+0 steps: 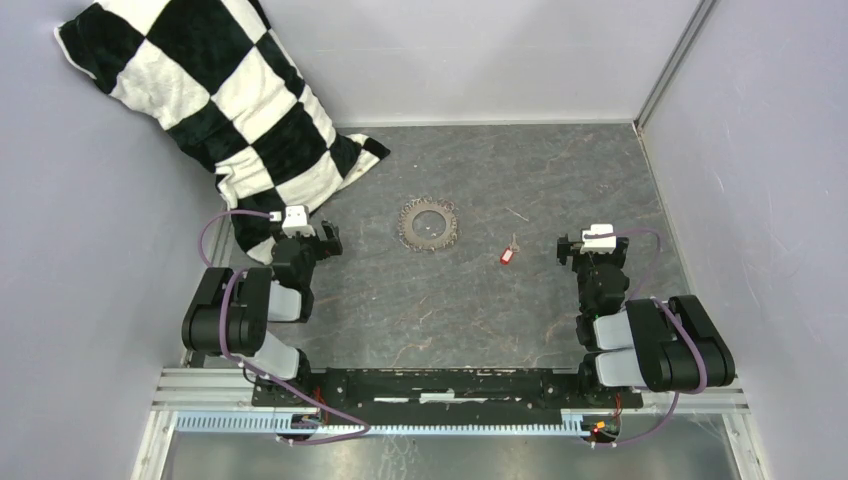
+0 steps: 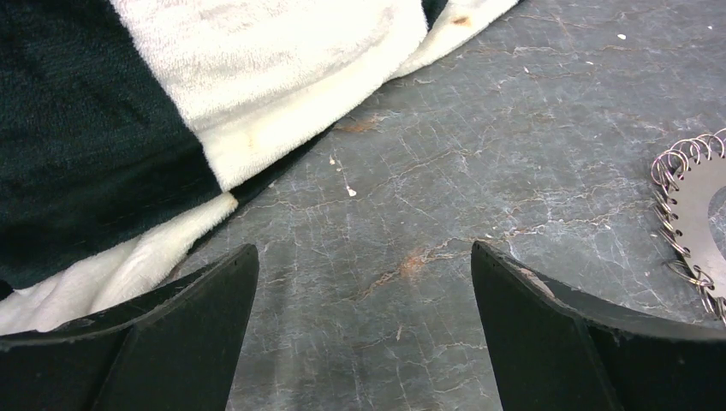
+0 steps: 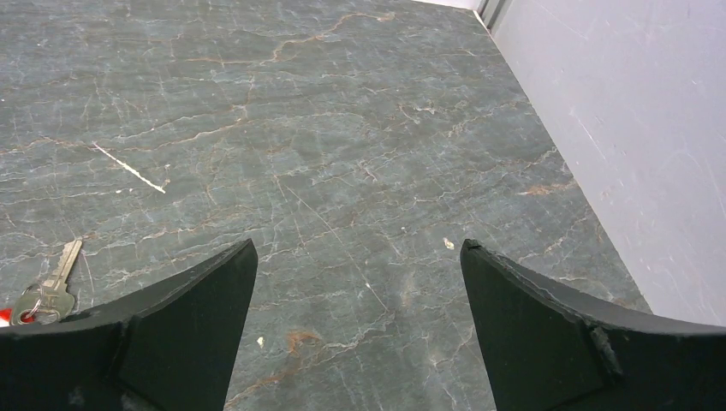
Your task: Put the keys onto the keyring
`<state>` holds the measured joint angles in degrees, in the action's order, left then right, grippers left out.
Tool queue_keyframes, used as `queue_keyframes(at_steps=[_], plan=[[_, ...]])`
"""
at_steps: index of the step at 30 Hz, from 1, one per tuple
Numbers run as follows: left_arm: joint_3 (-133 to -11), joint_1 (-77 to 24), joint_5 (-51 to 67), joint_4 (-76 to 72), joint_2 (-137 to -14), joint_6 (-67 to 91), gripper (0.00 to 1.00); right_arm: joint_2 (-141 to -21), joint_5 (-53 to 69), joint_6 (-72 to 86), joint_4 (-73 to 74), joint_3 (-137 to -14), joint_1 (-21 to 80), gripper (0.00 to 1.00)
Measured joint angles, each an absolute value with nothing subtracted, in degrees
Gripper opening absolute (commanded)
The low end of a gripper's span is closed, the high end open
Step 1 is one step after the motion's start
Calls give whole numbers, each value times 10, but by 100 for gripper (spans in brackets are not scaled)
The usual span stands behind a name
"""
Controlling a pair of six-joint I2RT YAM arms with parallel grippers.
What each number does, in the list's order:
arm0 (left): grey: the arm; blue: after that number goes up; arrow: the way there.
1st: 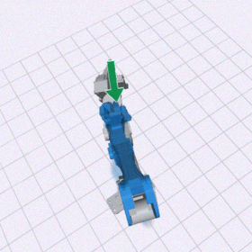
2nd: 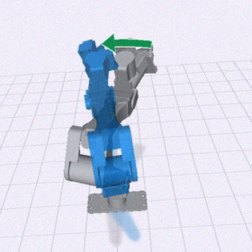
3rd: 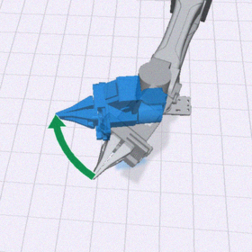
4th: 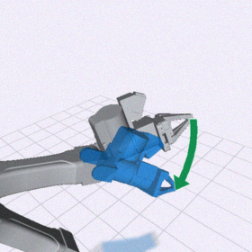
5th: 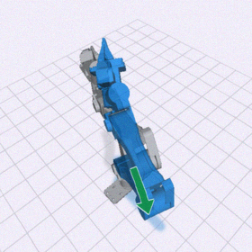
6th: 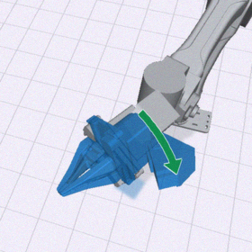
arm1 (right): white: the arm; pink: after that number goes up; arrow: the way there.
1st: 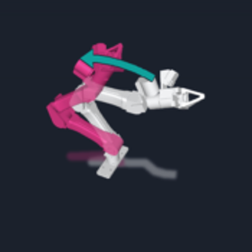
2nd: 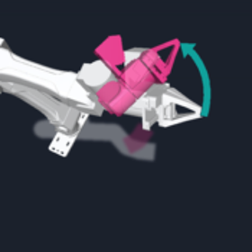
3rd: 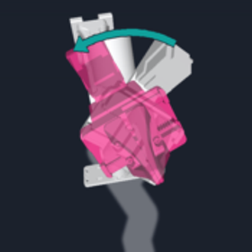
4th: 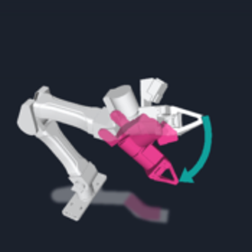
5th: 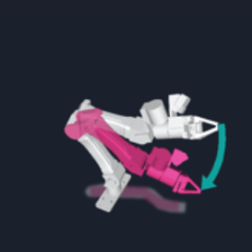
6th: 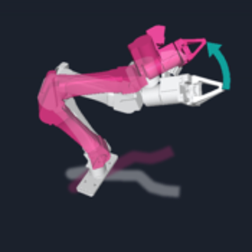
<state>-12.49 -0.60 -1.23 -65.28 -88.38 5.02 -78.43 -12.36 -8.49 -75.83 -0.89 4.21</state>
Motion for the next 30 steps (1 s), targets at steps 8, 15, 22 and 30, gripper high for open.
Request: queue_keyframes(at_steps=[8, 15, 22, 30], plan=[[-125, -6, -13, -653, -884, 50, 100, -784, -124, -85, -758, -9, 42, 97], [-125, -6, 8, -646, -878, 43, 100, -760, -174, -72, -692, -17, 43, 97], [-251, -5, 76, -398, -788, 7, 100, -695, -234, 69, -462, -151, 42, 97], [-445, -4, 176, -102, -772, -68, 100, -787, -117, 134, -286, -374, 121, 99]])
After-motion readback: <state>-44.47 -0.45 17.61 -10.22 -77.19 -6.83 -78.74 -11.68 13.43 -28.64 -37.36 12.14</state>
